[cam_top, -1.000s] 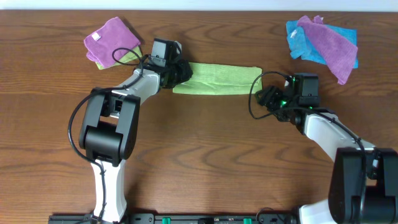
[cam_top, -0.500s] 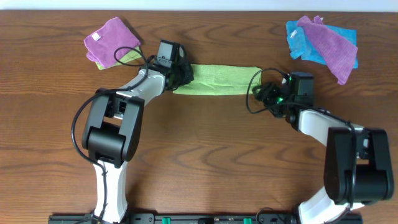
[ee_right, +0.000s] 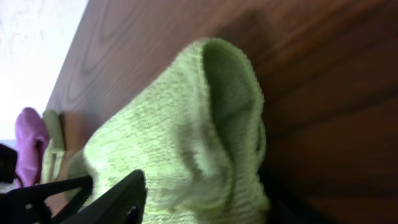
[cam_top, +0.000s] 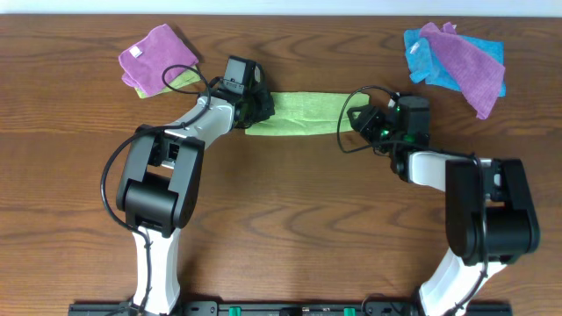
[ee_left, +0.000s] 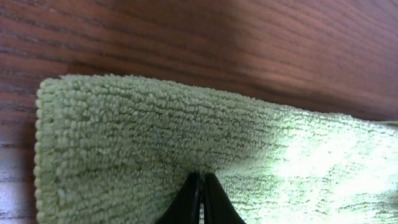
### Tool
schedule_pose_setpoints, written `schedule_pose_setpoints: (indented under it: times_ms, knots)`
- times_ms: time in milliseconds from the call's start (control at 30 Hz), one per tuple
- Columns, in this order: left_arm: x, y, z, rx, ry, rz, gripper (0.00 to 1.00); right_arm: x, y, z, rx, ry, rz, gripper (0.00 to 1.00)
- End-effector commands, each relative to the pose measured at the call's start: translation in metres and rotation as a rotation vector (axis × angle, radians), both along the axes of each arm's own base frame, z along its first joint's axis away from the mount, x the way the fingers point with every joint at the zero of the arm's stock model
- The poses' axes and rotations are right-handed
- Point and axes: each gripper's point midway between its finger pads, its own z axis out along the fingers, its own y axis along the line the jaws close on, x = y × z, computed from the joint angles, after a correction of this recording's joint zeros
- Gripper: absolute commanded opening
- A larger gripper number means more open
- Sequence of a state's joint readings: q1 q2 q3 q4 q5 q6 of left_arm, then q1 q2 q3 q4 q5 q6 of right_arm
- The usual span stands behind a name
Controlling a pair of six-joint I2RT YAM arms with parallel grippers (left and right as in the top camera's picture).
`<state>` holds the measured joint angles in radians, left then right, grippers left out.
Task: Fold the cloth
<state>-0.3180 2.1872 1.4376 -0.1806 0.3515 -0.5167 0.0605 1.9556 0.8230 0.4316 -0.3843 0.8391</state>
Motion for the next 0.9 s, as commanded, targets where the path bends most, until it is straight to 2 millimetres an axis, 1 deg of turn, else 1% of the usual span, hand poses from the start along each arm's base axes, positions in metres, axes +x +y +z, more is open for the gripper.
schedule_pose_setpoints:
  times_ms: [0,33,100,233,333,367,400,500,567,700,800,867]
  knots:
    - [-0.015,0.002,-0.017,0.043,0.051,-0.022,0.06,-0.024,-0.009,-0.053,-0.055,0.147,-0.063,0.46]
    - [-0.015,0.002,-0.017,0.043,0.052,-0.022,0.06,-0.023,-0.011,-0.053,-0.066,0.144,-0.070,0.41]
    - [-0.015,0.002,-0.017,0.043,0.054,-0.022,0.06,-0.020,-0.012,-0.050,-0.086,0.116,-0.058,0.28]
    - [-0.017,0.002,-0.018,0.039,0.061,-0.026,0.06,-0.007,-0.011,-0.037,-0.128,0.013,-0.013,0.02]
    - [-0.021,-0.001,-0.018,0.023,0.077,-0.036,0.06,0.002,-0.003,-0.022,-0.139,-0.081,0.047,0.01]
    - [-0.023,-0.004,-0.016,0.005,0.084,-0.048,0.06,0.004,-0.001,-0.018,-0.136,-0.099,0.063,0.02]
    - [-0.023,-0.005,-0.016,0.003,0.087,-0.049,0.06,0.004,0.000,-0.015,-0.137,-0.108,0.069,0.01]
    - [-0.025,-0.004,-0.017,0.004,0.093,-0.049,0.06,0.006,0.004,0.003,-0.157,-0.163,0.118,0.02]
    - [-0.025,-0.004,-0.017,0.004,0.093,-0.049,0.06,0.006,0.005,0.016,-0.181,-0.193,0.134,0.02]
    - [-0.026,-0.007,-0.016,-0.013,0.098,-0.058,0.06,0.006,0.005,0.050,-0.232,-0.261,0.167,0.02]
    - [-0.026,-0.008,-0.016,-0.019,0.100,-0.062,0.06,0.003,0.006,0.068,-0.254,-0.292,0.185,0.02]
    - [-0.027,-0.008,-0.016,-0.019,0.100,-0.062,0.06,0.001,0.011,0.077,-0.261,-0.311,0.199,0.02]
